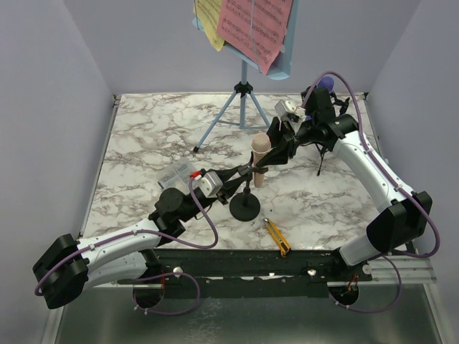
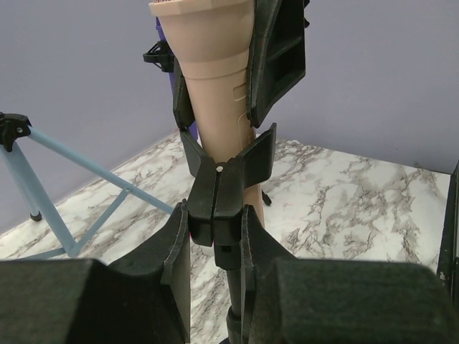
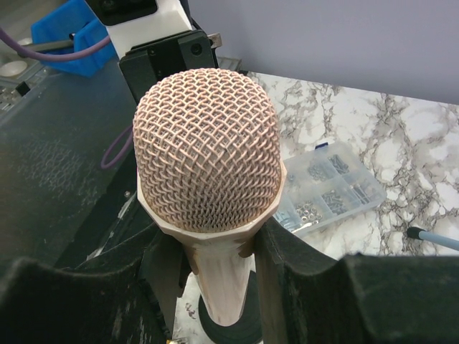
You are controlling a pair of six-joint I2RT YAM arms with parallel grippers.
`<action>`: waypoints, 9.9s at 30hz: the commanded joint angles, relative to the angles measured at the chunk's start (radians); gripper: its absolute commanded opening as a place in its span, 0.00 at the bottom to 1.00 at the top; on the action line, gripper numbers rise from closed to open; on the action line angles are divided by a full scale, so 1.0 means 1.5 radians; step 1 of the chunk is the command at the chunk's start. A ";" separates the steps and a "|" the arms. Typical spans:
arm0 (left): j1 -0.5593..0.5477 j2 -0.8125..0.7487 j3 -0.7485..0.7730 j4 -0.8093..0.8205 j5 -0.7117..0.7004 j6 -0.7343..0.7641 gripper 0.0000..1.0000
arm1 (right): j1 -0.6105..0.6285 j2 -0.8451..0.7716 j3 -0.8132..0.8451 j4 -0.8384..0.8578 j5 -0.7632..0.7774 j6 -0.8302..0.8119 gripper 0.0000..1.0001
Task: Pack up the instrument practice props
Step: Remove the microphone from the microphone stand, then place the microphone at the center of the board.
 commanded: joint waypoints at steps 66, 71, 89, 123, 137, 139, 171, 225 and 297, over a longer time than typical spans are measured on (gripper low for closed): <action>-0.002 -0.044 -0.017 0.005 -0.024 -0.082 0.95 | -0.182 -0.185 -0.116 0.053 -0.099 0.085 0.09; -0.002 -0.079 -0.021 -0.025 -0.047 -0.122 0.99 | -0.188 -0.191 -0.128 0.066 -0.106 0.097 0.10; -0.002 -0.205 0.101 -0.304 -0.029 -0.322 0.99 | -0.218 -0.211 -0.172 0.153 -0.147 0.193 0.10; -0.002 0.106 0.404 -0.299 -0.004 -0.720 0.95 | -0.311 -0.244 -0.272 0.893 0.058 1.453 0.00; -0.002 0.172 0.423 -0.256 0.041 -0.779 0.92 | -0.311 -0.242 -0.280 0.898 0.059 1.455 0.00; -0.003 0.177 0.424 -0.252 0.044 -0.783 0.92 | -0.311 -0.242 -0.283 0.900 0.060 1.456 0.00; -0.025 0.331 0.495 -0.173 0.170 -0.886 0.58 | -0.311 -0.240 -0.311 0.935 0.070 1.474 0.00; -0.025 0.249 0.466 -0.219 0.134 -0.743 0.00 | -0.313 -0.302 -0.382 1.138 0.026 1.430 1.00; 0.043 0.047 0.477 -0.759 -0.480 -0.125 0.00 | -0.371 -0.419 -0.526 0.162 0.112 0.189 1.00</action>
